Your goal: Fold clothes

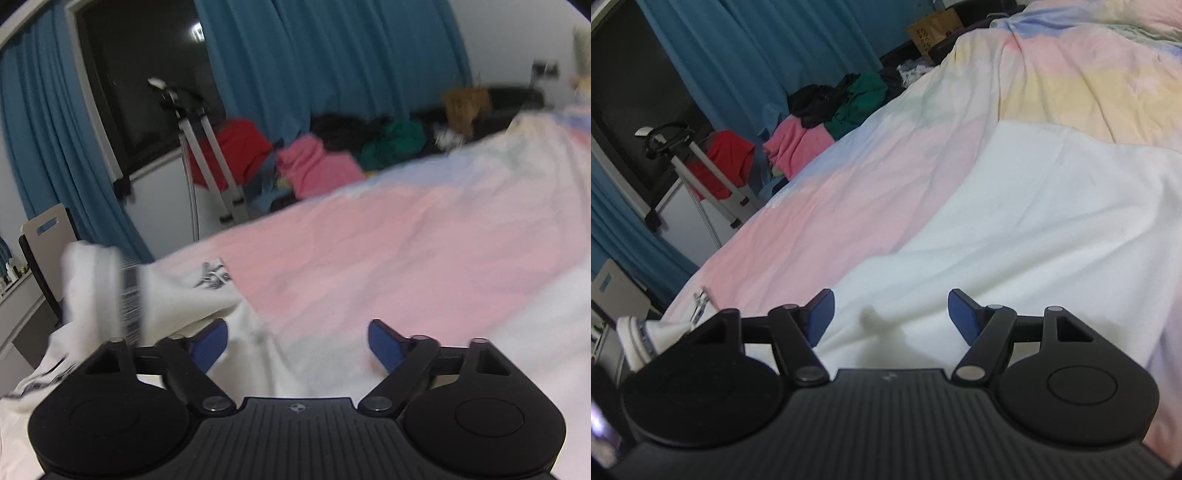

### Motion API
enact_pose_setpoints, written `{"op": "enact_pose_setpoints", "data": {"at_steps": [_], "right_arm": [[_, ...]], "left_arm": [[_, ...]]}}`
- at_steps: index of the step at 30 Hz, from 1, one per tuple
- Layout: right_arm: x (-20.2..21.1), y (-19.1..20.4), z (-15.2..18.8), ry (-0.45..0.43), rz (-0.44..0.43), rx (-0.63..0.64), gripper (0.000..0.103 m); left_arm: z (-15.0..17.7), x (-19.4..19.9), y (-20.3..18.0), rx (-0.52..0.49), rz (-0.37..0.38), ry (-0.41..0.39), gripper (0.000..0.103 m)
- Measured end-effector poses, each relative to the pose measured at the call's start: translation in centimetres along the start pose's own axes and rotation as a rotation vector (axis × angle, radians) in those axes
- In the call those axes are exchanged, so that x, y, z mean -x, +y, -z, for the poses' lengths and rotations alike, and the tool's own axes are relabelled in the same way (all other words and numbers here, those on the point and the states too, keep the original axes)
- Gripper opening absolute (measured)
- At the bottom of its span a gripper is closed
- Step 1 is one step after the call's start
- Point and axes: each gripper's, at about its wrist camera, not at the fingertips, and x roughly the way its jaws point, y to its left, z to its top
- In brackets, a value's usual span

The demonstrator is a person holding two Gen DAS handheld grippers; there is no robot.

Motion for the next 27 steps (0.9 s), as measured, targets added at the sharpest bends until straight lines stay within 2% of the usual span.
{"op": "enact_pose_setpoints", "data": {"at_steps": [4, 7, 8, 9, 11, 14, 19, 23, 25, 27], "right_arm": [[-2.2, 0.1, 0.3, 0.032, 0.022, 0.028, 0.071], [-3.6, -0.2, 0.5, 0.072, 0.026, 0.009, 0.072], [-3.8, -0.2, 0.4, 0.077, 0.025, 0.004, 0.072], [-4.0, -0.2, 0.4, 0.082, 0.023, 0.001, 0.072], [-4.0, 0.0, 0.4, 0.09, 0.015, 0.004, 0.072], [-3.8, -0.1, 0.4, 0.101, 0.0, -0.005, 0.071], [-3.3, -0.6, 0.1, 0.1, -0.004, -0.038, 0.07], [-3.1, -0.9, -0.2, 0.092, 0.002, -0.054, 0.071], [-3.1, -1.0, -0.3, 0.086, 0.006, -0.059, 0.071], [-3.1, -1.0, -0.3, 0.082, 0.011, -0.06, 0.071]], "left_arm": [[-0.9, -5.4, -2.0, -0.058, -0.117, 0.136, 0.054], [-0.6, -7.0, -2.5, -0.117, -0.172, 0.151, 0.04], [-0.4, -7.3, -2.8, -0.17, -0.2, 0.148, 0.022], [0.0, -7.6, -3.1, -0.224, -0.218, 0.151, 0.01], [0.7, -8.3, -3.1, -0.299, -0.214, 0.165, 0.009], [0.3, -8.1, -2.6, -0.303, -0.188, 0.149, 0.004], [-3.3, -5.9, 0.0, -0.162, -0.117, 0.101, 0.003], [-7.7, -1.9, 2.2, -0.029, -0.048, -0.023, 0.003], [-9.8, 0.1, 2.5, 0.003, 0.001, -0.102, 0.003], [-11.9, 2.1, 2.2, 0.043, 0.096, -0.181, 0.003]]}}
